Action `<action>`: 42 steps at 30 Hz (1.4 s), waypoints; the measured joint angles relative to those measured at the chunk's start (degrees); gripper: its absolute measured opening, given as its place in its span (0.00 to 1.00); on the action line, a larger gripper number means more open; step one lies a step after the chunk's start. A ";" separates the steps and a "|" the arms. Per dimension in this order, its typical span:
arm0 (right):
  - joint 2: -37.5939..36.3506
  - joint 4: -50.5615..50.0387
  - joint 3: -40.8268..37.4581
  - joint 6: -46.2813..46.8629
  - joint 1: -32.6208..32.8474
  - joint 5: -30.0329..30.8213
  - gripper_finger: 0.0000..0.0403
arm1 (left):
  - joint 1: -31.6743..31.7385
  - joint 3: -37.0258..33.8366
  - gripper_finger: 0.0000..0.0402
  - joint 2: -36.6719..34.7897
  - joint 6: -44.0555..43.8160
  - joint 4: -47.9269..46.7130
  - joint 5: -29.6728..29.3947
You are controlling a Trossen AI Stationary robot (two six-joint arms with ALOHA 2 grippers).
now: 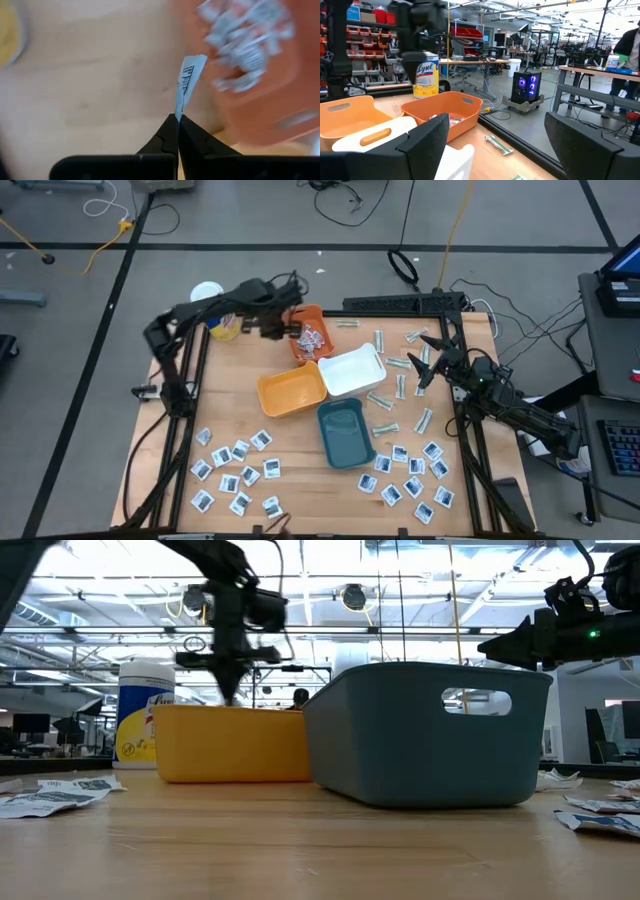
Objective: Pick & Place First Aid Supplies
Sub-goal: Put the orange ointment pack into the orange bin, then put the black towelette pack into the blue bin
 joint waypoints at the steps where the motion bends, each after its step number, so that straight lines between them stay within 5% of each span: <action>1: -0.01 0.00 0.00 -0.01 0.00 0.01 0.80 | -0.02 2.29 0.00 1.60 0.90 0.02 0.18; 11: -0.02 0.00 0.00 0.00 0.00 0.00 0.80 | 0.22 18.84 0.00 13.42 4.54 0.67 4.06; 27: -0.02 0.00 0.00 0.00 0.02 0.00 0.80 | -0.16 19.27 0.02 21.68 5.86 4.70 9.18; 42: -0.02 0.00 0.00 0.00 0.01 0.00 0.80 | 0.23 19.25 0.53 20.34 9.46 4.16 10.34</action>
